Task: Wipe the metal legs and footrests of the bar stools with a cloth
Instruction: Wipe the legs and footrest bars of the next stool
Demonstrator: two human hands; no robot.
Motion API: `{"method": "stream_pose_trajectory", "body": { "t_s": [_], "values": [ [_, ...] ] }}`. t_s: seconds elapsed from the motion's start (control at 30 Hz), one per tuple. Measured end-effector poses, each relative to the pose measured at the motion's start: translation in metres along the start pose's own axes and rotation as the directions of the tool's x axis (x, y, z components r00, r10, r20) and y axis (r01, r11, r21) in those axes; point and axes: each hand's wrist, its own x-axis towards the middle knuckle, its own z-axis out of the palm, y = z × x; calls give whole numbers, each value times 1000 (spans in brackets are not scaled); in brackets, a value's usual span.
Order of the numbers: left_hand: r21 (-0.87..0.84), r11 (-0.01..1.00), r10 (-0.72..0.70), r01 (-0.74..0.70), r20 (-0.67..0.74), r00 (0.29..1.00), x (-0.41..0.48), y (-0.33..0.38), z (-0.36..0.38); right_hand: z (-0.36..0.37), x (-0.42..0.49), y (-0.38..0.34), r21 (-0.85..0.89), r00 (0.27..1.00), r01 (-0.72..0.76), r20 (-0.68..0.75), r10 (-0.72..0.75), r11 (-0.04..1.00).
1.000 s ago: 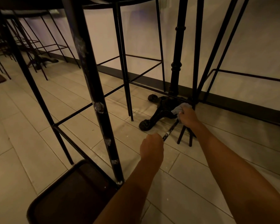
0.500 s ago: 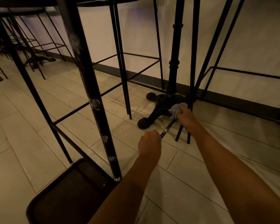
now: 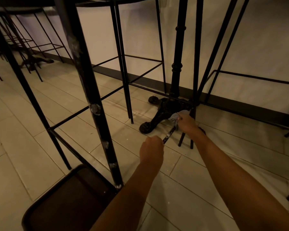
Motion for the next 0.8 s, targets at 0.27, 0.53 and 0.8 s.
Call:
{"method": "stream_pose_trajectory", "body": {
  "t_s": [0.27, 0.53, 0.8],
  "values": [
    [29, 999, 44, -43, -35, 998, 3, -4, 4, 2, -9, -8, 35, 999, -52, 7, 52, 998],
    [34, 999, 41, -40, -48, 998, 2, -3, 5, 7, -27, 0, -72, 996, -2, 87, 8, 997],
    [7, 1000, 31, -31, -41, 999, 5, -3, 7, 1, -22, -7, -34, 994, -57, 96, 60, 998]
  ]
}}
